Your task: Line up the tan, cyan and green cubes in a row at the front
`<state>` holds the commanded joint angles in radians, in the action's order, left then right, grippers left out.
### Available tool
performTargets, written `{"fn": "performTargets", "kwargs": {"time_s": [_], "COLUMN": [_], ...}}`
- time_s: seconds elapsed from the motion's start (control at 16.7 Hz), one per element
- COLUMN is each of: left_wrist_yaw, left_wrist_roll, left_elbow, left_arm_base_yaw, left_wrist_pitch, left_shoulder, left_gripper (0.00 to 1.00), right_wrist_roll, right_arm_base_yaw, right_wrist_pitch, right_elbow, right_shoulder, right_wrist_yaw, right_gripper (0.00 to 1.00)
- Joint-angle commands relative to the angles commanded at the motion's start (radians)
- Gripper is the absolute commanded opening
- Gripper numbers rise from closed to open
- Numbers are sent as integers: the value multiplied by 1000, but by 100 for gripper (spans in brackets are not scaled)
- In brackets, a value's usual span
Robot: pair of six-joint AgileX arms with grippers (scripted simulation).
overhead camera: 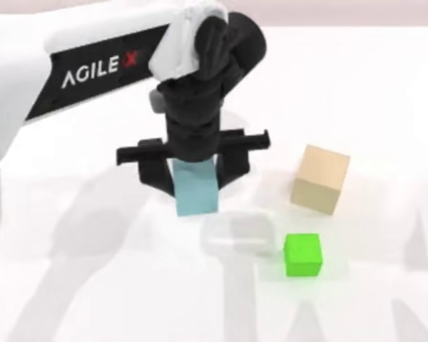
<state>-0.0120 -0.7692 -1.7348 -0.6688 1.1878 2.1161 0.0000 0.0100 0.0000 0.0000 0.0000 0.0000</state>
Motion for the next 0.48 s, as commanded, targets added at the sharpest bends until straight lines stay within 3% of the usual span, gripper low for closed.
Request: {"fn": "performTargets", "kwargs": {"time_s": [0.24,0.48], "left_wrist_yaw": [2,2], "left_wrist_roll": [-57,-67], "left_elbow": [-99,-118], "left_arm_base_yaw": [-148,-172], "left_wrist_pitch": [55,64], "left_shoulder": [39,44], "left_gripper": [0,0], "right_wrist_roll": [0,0], "right_arm_base_yaw": [0,0], "right_wrist_pitch": [0,0], "right_elbow": [0,0], "right_shoulder": [0,0], "right_wrist_yaw": [0,0], "right_gripper": [100,100]}}
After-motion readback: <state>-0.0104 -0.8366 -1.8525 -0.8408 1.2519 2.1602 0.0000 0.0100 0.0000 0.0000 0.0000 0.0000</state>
